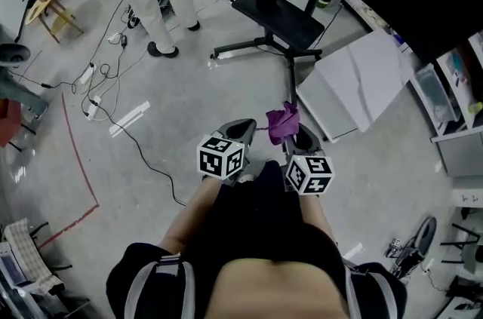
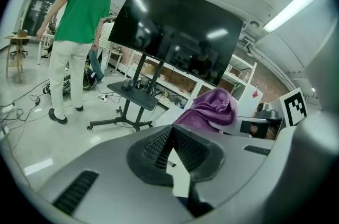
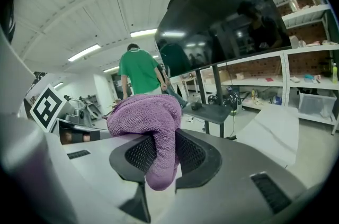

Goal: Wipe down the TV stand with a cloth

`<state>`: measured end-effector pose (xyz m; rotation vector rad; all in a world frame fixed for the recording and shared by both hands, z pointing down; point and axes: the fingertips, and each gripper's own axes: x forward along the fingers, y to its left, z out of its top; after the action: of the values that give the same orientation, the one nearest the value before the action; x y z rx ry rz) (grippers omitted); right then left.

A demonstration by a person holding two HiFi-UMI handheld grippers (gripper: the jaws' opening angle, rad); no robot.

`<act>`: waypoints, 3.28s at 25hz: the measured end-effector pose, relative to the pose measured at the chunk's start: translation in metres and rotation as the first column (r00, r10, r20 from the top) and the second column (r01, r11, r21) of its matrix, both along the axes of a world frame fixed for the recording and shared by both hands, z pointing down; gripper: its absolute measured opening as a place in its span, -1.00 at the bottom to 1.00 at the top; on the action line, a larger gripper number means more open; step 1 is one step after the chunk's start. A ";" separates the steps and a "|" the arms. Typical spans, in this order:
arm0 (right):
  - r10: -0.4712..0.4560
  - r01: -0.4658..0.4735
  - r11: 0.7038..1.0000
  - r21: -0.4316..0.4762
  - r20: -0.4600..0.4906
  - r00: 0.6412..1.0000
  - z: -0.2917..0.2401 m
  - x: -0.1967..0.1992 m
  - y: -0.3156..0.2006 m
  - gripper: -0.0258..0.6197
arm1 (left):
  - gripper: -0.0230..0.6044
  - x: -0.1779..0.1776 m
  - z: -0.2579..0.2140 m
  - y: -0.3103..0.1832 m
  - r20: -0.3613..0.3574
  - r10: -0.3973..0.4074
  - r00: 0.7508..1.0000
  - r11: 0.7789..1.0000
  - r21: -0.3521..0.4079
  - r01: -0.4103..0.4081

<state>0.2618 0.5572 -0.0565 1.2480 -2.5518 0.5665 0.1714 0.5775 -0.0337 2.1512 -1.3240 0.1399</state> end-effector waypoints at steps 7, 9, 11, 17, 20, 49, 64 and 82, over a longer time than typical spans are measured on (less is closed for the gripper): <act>-0.022 0.022 1.000 0.008 -0.002 1.000 0.002 -0.005 -0.026 -0.62 | -0.91 -0.008 0.000 -0.014 -0.003 -0.040 0.999 0.999 0.000 0.040; -0.031 0.031 0.999 0.010 0.002 1.000 0.004 -0.012 -0.036 -0.62 | -0.91 -0.016 0.000 -0.022 -0.001 -0.053 0.999 0.999 0.002 0.053; -0.040 0.040 0.999 0.006 0.005 0.999 0.006 -0.021 -0.046 -0.62 | -0.91 -0.026 0.001 -0.031 -0.001 -0.067 0.998 0.998 0.001 0.067; -0.066 0.066 0.998 -0.008 0.005 0.998 0.010 -0.035 -0.083 -0.62 | -0.91 -0.036 0.003 -0.065 0.009 -0.080 0.997 0.997 -0.013 0.080; -0.079 0.079 0.997 -0.011 -0.007 0.997 0.014 -0.042 -0.108 -0.62 | -0.91 -0.043 0.006 -0.091 0.006 -0.087 0.996 0.996 -0.019 0.087; -0.080 0.078 0.995 -0.057 -0.050 0.996 0.043 -0.111 -0.364 -0.62 | -0.91 -0.119 0.013 -0.343 0.019 -0.088 0.996 0.995 -0.037 0.088; 0.038 -0.040 0.998 -0.057 -0.032 0.999 0.033 -0.128 -0.404 -0.62 | -0.91 -0.128 0.002 -0.408 0.013 0.042 0.999 0.999 -0.034 -0.042; 0.109 -0.107 0.994 0.031 -0.075 0.991 0.016 -0.205 -0.537 -0.62 | -0.91 -0.177 0.006 -0.553 -0.022 0.198 0.980 0.980 -0.021 -0.198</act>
<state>0.0565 0.0202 -0.0405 1.3957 -2.4488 0.4979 -0.0057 0.0249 -0.0279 2.2556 -1.0896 0.2119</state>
